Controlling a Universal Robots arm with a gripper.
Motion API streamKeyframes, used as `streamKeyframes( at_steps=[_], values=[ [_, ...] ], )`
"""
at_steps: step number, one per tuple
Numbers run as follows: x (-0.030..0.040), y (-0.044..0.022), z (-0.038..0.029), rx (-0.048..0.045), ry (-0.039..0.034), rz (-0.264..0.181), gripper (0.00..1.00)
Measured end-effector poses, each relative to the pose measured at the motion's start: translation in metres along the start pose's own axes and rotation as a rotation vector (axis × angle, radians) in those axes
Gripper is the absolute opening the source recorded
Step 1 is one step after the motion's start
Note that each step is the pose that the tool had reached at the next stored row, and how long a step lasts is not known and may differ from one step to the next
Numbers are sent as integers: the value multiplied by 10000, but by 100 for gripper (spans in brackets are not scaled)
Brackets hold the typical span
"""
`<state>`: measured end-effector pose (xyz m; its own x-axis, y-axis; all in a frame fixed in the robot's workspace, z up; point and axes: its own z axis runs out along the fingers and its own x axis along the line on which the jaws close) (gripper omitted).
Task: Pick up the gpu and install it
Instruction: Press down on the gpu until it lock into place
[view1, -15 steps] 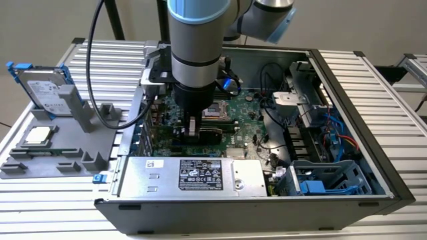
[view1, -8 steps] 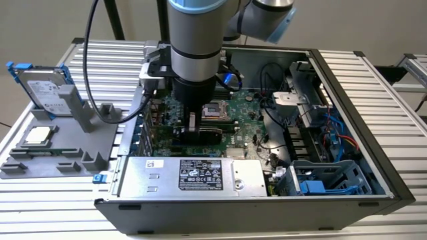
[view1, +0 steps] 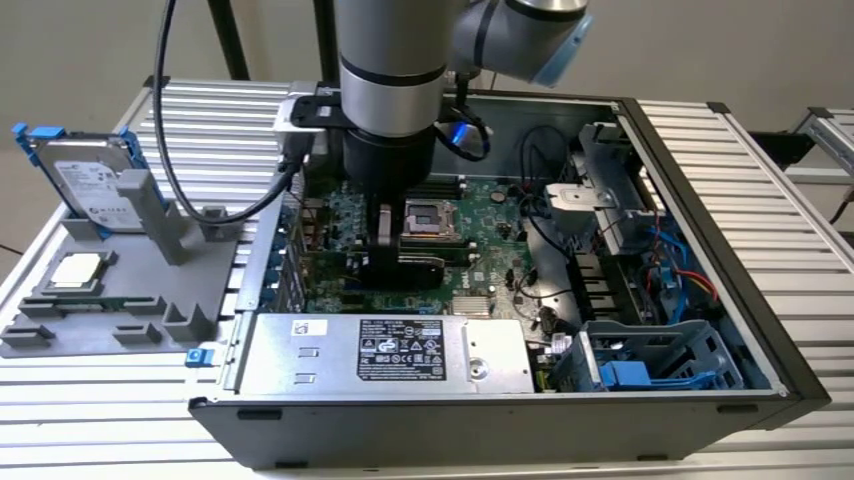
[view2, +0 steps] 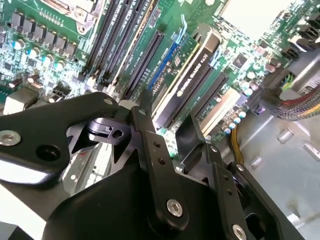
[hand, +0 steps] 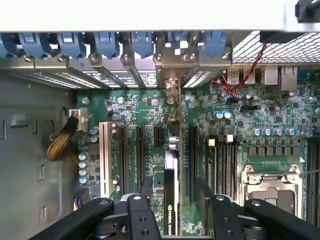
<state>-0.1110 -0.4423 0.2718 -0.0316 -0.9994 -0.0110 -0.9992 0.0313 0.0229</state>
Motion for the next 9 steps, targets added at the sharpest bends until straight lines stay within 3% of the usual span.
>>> streamKeyframes(
  at_steps=[4,5,9],
  values=[
    [-2,0,-23,1,2,10,100],
    [-1,0,-23,1,6,9,0],
    [-1,0,-25,0,19,10,0]
  ],
)
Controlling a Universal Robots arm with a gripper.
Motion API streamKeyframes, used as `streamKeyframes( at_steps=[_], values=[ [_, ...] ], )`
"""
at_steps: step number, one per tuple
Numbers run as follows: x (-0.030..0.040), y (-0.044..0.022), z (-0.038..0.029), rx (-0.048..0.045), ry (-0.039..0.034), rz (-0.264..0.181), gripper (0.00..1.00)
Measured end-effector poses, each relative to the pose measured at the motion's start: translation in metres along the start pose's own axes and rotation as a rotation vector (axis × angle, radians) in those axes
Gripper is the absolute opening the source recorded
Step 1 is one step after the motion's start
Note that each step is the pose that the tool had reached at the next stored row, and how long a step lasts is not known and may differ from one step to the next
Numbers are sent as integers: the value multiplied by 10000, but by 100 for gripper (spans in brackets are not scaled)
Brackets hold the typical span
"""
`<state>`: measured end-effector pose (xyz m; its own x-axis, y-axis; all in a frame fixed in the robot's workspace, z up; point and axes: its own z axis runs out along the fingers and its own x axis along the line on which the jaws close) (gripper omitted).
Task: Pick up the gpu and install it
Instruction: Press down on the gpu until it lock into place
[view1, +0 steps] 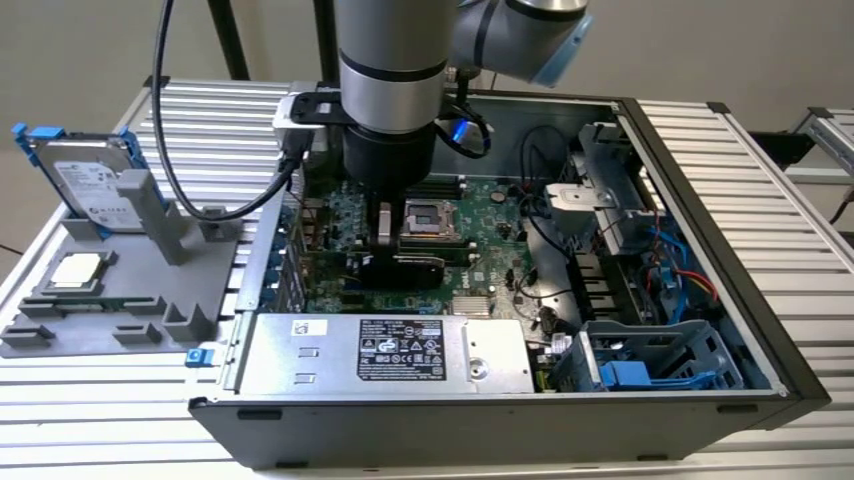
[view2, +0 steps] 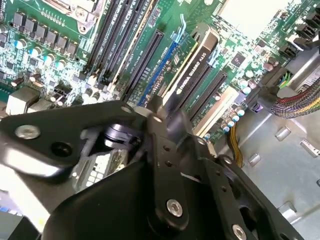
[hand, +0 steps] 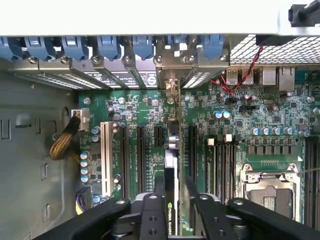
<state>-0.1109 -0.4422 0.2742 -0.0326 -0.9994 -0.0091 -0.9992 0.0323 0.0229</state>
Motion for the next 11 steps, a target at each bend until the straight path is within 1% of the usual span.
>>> streamKeyframes(
  at_steps=[1,3,11],
  values=[
    [0,0,0,1,2,0,0],
    [0,0,0,2,62,2,0],
    [0,0,0,3,96,3,0]
  ],
)
